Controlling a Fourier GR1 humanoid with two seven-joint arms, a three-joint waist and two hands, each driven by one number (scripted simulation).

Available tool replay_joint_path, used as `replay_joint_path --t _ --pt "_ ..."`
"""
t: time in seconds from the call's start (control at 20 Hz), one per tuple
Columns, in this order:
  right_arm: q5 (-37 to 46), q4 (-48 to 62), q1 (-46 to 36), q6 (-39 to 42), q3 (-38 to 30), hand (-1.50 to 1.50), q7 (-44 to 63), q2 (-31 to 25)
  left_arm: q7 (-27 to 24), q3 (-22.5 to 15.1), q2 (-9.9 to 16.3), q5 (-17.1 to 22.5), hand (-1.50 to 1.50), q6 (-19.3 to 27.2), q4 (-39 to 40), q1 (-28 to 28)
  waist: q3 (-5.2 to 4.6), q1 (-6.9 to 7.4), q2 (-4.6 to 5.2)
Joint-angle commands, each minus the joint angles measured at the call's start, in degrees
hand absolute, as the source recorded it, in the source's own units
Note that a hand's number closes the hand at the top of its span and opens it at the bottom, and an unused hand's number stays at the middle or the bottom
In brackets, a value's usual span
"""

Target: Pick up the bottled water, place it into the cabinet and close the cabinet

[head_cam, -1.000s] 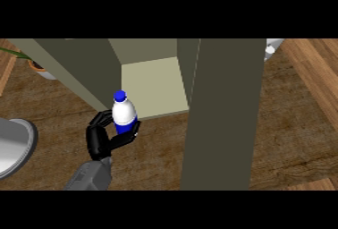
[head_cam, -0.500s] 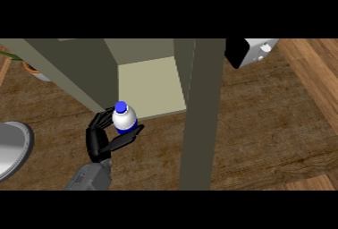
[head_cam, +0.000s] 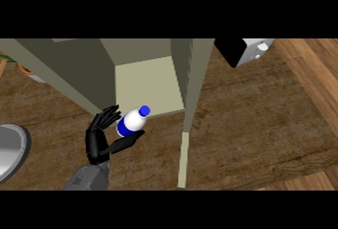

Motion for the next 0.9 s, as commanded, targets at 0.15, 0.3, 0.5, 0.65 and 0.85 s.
replay_joint_path --t 0.15,0.3,0.5,0.65,0.85 --pt "-0.43 0.11 -0.93 0.37 0.11 -1.5 -0.2 -0.24 5.94 -3.35 -0.45 -2.37 -1.5 -2.35 2.44 -17.3 -0.77 -2.02 0.46" --pt "0.46 -0.03 -0.05 0.45 0.4 -1.5 -0.35 0.35 7.25 -3.24 -0.95 -1.53 1.5 -3.83 2.19 -20.85 -0.75 -0.97 0.11" --pt "0.34 0.43 -1.23 0.57 -0.44 -1.5 -0.26 -0.82 7.7 -4.36 -3.23 -0.67 1.5 -4.3 2.2 -21.34 -0.85 0.83 0.0" --pt "0.95 -0.32 0.03 0.76 -0.32 -1.5 -0.2 -0.4 8.56 -4.31 -2.87 -0.12 1.5 -4.43 2.14 -22.6 -0.79 1.82 -0.32" --pt "1.58 -0.46 2.07 1.6 -1.78 -1.5 -0.57 -0.48 8.33 -4.93 -3.37 1.11 1.5 -8.06 3.14 -21.92 -0.76 3.56 -0.56"
